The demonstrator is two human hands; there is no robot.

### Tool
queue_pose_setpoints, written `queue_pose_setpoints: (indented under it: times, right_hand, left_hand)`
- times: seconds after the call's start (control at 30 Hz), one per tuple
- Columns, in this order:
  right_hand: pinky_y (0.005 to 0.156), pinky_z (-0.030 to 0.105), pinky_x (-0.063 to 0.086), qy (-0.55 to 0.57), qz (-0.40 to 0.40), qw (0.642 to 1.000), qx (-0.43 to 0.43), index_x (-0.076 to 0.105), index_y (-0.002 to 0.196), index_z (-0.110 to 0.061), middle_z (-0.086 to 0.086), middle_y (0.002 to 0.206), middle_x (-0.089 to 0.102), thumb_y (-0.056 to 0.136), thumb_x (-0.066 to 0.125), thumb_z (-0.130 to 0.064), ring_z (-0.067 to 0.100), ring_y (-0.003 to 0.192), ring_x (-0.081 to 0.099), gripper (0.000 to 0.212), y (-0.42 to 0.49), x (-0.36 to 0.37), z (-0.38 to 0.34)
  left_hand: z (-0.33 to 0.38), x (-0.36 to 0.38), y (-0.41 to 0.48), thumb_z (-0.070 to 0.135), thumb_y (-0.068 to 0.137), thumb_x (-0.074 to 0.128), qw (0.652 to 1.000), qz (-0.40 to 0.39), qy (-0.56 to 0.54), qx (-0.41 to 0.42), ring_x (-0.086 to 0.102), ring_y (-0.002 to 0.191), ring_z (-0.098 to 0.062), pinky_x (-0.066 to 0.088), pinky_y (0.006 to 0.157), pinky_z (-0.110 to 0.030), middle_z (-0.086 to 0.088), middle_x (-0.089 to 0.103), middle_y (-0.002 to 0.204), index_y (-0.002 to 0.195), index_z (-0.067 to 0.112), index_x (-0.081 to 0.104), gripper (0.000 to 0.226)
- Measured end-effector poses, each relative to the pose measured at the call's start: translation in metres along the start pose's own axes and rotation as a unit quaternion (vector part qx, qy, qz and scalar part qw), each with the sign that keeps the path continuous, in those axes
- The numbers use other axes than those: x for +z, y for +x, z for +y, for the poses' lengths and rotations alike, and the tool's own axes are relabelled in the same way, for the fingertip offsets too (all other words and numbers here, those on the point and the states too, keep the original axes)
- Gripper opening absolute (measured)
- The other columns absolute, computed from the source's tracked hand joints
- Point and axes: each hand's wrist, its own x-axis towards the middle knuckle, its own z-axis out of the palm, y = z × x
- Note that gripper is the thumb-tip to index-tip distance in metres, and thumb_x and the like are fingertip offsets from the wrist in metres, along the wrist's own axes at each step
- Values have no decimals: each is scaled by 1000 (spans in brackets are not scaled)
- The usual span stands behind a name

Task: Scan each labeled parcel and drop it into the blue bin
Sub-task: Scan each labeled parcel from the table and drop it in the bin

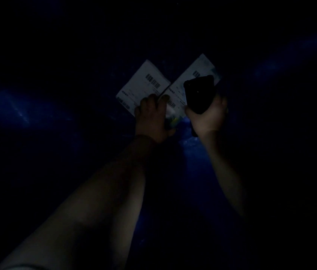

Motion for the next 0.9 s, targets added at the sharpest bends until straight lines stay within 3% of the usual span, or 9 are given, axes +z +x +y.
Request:
queue_pose_setpoints:
  times: [0.1, 0.23, 0.33, 0.43, 0.6, 0.77, 0.9]
  right_hand:
    - [100, 41, 44, -26, -28, 999, 1, 49, 137, -6, 16, 135, 46, 69, 88, -28, 33, 130, 42, 82, 2, -3, -1]
    - [103, 45, 44, -42, -41, 998, -19, 42, 145, -10, 13, 139, 42, 71, 86, -29, 32, 133, 38, 88, -9, -16, -16]
    - [106, 51, 41, -88, -49, 994, -32, 36, 148, -15, 9, 142, 39, 73, 84, -33, 30, 133, 34, 91, -28, -37, -44]
    - [105, 52, 36, -152, -74, 983, -66, 27, 153, -17, 7, 146, 35, 76, 80, -39, 30, 133, 33, 96, -59, -70, -85]
    - [106, 51, 35, -120, -61, 988, -69, 27, 154, -18, 6, 149, 33, 77, 79, -39, 30, 135, 31, 96, -117, -153, -165]
    - [106, 54, 36, -58, -28, 993, -96, 33, 150, -18, 7, 146, 37, 74, 80, -37, 30, 134, 34, 92, -194, -250, -245]
    - [106, 48, 39, -8, -39, 990, -139, 32, 151, -22, 2, 146, 35, 74, 82, -41, 23, 134, 32, 94, -259, -338, -302]
  left_hand:
    - [-6, -4, 0, 53, 71, 78, 999, 5, 39, 17, 37, 129, -39, 32, 102, -53, -20, 39, 146, 151, 14, 36, 99]
    - [-4, -29, -3, 45, 78, 74, 996, 15, 80, 28, 38, 132, -43, 25, 107, -59, -22, 41, 147, 150, 13, 40, 85]
    - [11, -67, -16, 46, 87, 64, 994, 8, 109, -3, 29, 138, -39, 16, 113, -59, -17, 32, 154, 153, 18, 31, 79]
    - [36, -116, -48, 46, 90, 60, 990, 21, 135, -30, 30, 136, -37, 19, 113, -56, -15, 33, 152, 152, 21, 31, 73]
    - [78, -226, -110, 44, 85, 64, 984, 101, 132, -57, 35, 130, -36, 22, 112, -56, -12, 41, 145, 145, 22, 40, 68]
    - [127, -341, -180, 47, 86, 63, 976, 185, 54, -102, 35, 131, -33, 25, 110, -54, -6, 44, 142, 139, 28, 45, 60]
    - [162, -427, -254, 47, 84, 67, 961, 264, 5, -83, 37, 129, -30, 29, 108, -50, -2, 48, 136, 137, 30, 50, 59]
